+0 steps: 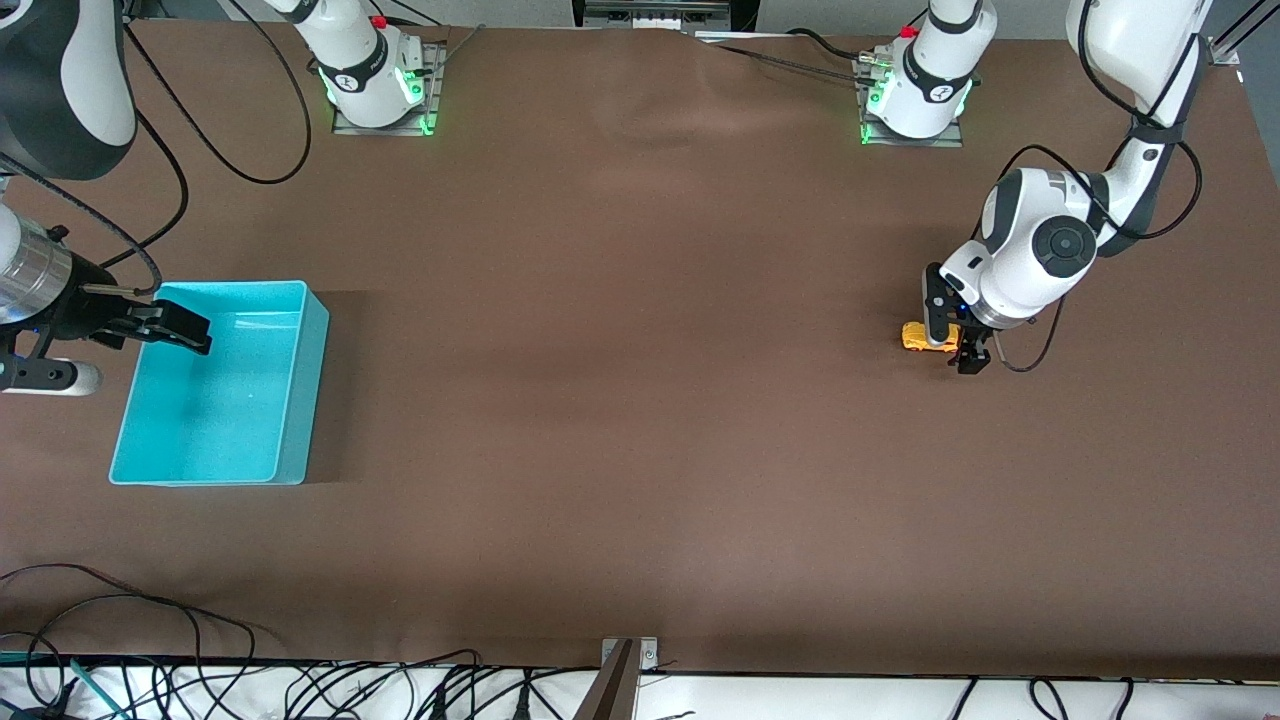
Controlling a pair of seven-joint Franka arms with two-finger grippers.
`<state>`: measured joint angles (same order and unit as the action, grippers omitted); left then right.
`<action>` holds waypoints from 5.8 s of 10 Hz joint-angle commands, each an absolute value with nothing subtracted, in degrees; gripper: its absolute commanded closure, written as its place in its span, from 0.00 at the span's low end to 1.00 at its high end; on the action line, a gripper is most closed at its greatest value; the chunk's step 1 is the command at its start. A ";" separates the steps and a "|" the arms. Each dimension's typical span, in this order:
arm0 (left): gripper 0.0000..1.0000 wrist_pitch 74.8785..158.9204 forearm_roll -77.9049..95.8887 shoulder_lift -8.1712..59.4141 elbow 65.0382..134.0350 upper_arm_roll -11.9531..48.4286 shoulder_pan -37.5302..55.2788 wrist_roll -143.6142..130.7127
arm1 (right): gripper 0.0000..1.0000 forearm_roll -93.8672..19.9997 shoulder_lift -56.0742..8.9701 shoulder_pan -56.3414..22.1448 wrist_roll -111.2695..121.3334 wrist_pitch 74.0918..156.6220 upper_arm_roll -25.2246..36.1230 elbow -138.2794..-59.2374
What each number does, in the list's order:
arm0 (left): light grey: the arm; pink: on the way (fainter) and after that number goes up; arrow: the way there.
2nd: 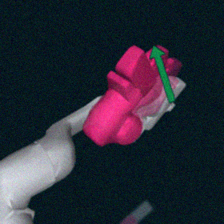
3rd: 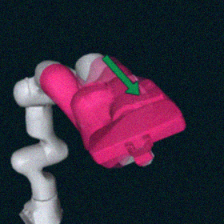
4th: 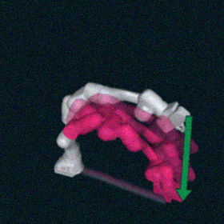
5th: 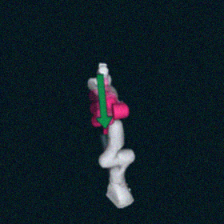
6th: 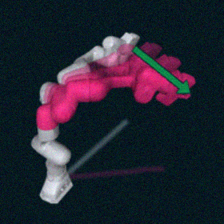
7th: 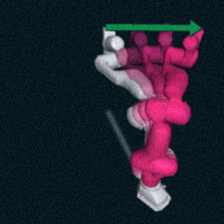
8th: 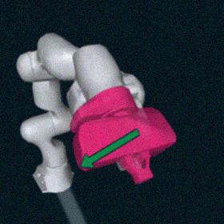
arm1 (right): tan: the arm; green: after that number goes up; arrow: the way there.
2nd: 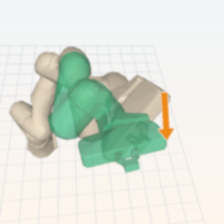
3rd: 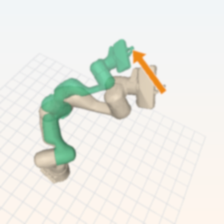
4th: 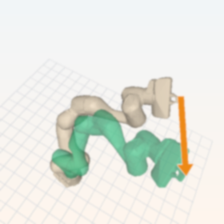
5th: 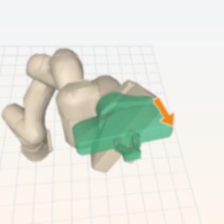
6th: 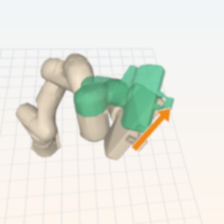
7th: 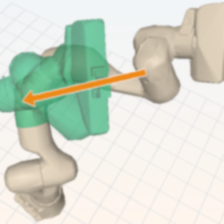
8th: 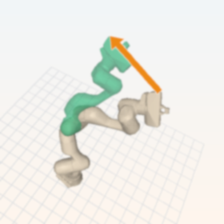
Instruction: Wind up and store yellow beetle car
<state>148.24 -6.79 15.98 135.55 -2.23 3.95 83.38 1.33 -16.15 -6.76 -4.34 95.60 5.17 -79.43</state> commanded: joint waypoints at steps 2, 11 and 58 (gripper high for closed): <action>0.00 149.06 -4.23 17.40 136.05 -2.55 4.13 83.67 | 0.00 0.26 -15.29 -7.03 -4.66 95.80 5.45 -80.42; 0.93 149.06 -4.31 17.31 135.88 -2.46 4.48 83.85 | 0.00 0.26 -15.47 -6.68 -4.40 96.15 5.45 -80.51; 0.00 148.62 0.26 20.22 133.51 -11.78 -2.02 100.28 | 0.00 0.00 -16.44 -6.94 -4.22 98.26 5.62 -80.51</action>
